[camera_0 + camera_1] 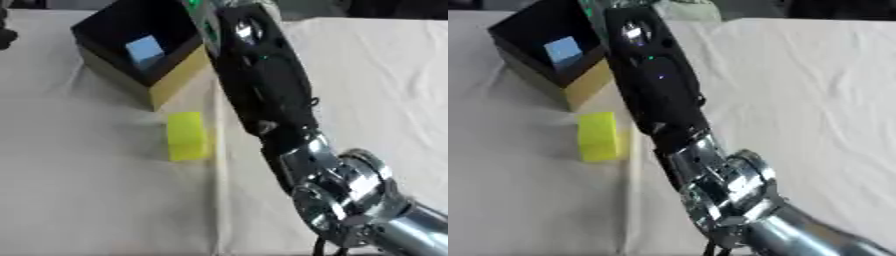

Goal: Pick up objects on the table and place them in the box.

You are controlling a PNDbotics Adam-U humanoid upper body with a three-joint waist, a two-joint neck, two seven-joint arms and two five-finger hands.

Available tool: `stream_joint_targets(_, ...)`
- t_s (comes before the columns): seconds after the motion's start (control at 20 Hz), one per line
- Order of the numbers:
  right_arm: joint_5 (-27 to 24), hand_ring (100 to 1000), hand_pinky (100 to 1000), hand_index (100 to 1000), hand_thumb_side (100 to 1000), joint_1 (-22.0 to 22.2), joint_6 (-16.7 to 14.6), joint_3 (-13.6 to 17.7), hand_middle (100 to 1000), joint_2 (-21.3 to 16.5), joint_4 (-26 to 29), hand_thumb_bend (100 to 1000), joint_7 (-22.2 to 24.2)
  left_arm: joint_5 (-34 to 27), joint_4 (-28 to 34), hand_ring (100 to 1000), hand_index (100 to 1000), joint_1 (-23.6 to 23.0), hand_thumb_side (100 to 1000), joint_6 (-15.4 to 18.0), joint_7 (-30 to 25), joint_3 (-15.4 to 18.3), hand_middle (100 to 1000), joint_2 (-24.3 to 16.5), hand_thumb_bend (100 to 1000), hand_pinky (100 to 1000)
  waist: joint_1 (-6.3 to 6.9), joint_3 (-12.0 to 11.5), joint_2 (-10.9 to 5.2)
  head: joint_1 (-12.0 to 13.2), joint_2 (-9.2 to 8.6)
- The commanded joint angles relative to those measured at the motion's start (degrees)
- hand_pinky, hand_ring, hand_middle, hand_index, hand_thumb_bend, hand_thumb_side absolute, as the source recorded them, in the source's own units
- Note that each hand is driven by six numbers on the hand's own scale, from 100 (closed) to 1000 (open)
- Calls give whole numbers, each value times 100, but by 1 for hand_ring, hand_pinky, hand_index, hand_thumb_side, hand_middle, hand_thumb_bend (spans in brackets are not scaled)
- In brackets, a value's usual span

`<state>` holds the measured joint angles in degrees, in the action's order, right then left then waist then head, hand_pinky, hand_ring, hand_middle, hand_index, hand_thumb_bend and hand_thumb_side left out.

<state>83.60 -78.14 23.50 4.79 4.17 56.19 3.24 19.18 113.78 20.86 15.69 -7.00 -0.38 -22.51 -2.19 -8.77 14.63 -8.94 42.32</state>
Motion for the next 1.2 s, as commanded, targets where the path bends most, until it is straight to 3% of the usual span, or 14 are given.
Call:
stream_joint_targets(0.05,-792,935,880,901,1000,-149,-225,-225,752,-513,100,100,-308,220,81,757,838,140,855,-74,78,-100,788,-455,100,758,65,26,-142,97,82)
stream_joint_targets(0.25,-1790,930,875,893,1000,-3,-534,-480,745,-1042,214,100,-647,560,81,749,838,287,854,-166,149,-335,770,-915,100,746,103,91,-169,201,130)
stream_joint_targets(0.45,-2269,929,874,892,1000,193,-700,-660,745,-1467,547,100,-850,769,81,743,837,532,873,-236,178,-705,758,-1403,100,737,131,138,-186,223,158)
stream_joint_targets(0.8,-2454,928,873,889,1000,424,-728,-757,747,-1945,1117,100,-913,724,81,736,840,1286,943,-582,-392,-1628,750,-2130,100,729,157,206,-216,189,128)
stream_joint_targets(0.95,-2445,927,874,888,1000,466,-743,-787,748,-2090,1262,100,-879,694,81,727,838,1528,996,-754,-779,-1964,752,-2147,100,719,155,229,-188,191,10)
stream_joint_targets(1.2,-2443,926,874,887,1000,539,-739,-800,748,-2222,1450,100,-812,663,81,738,853,1768,1000,-1209,-1421,-2407,770,-1988,100,726,156,261,-129,182,-100)
